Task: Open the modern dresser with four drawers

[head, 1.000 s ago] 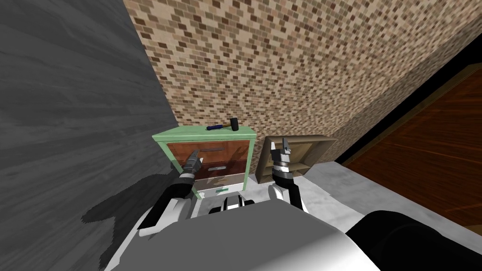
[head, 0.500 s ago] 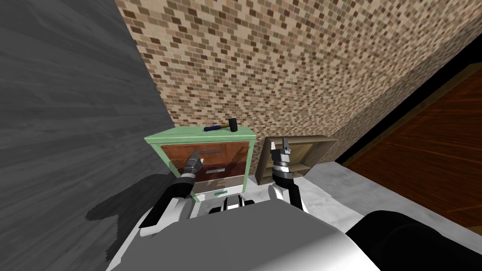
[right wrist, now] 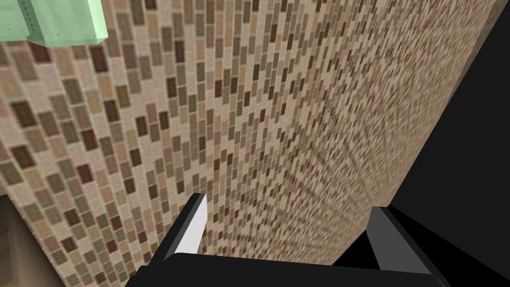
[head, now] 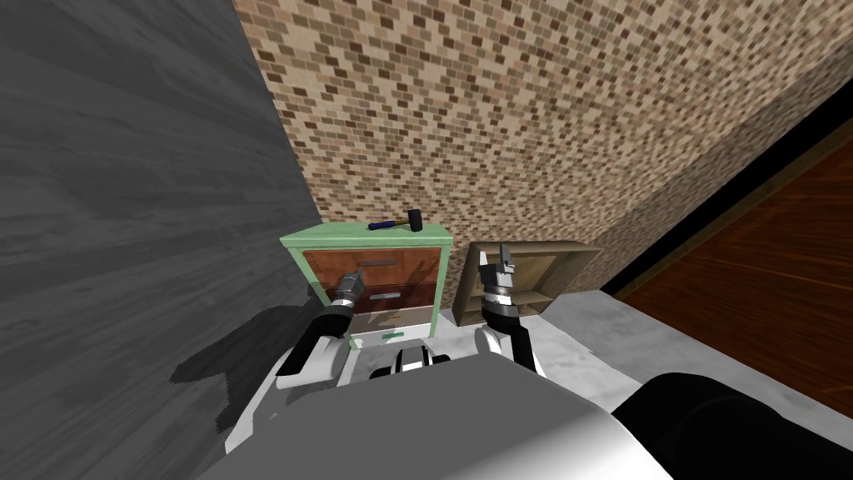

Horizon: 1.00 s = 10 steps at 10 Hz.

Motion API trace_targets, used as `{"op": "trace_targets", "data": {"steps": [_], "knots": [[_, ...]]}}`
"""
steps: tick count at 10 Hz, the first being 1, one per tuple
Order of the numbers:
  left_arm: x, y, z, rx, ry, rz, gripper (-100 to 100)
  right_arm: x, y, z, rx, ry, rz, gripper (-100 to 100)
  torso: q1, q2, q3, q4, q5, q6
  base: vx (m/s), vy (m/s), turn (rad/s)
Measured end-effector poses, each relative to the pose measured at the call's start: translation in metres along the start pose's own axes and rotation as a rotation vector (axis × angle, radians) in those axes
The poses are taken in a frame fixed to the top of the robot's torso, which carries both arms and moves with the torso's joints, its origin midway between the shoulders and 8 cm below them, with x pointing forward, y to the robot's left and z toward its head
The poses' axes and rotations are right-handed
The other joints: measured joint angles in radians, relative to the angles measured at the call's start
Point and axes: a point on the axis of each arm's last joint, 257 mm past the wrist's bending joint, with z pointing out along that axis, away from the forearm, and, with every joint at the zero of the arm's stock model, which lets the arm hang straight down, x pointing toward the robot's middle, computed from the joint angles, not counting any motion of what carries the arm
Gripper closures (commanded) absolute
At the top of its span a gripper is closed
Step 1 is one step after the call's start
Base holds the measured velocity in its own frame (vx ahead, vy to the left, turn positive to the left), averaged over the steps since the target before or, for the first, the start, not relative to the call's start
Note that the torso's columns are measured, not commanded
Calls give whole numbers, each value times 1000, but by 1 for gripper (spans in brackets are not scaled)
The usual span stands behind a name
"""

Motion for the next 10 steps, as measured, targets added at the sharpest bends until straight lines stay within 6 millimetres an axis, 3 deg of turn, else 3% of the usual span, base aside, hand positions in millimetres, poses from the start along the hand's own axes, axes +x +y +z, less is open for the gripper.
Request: {"op": "trace_targets", "data": {"steps": [7, 10], "knots": [[24, 20, 42, 4, 54, -33, 100, 0, 0, 0, 0, 0, 0, 0, 1, 7, 4, 2, 0, -1, -80, -5, 105], [36, 28, 64, 6, 80, -42, 100, 0, 0, 0, 0, 0, 0, 0, -1, 1, 1, 0, 0, 0, -26, -12, -24]]}}
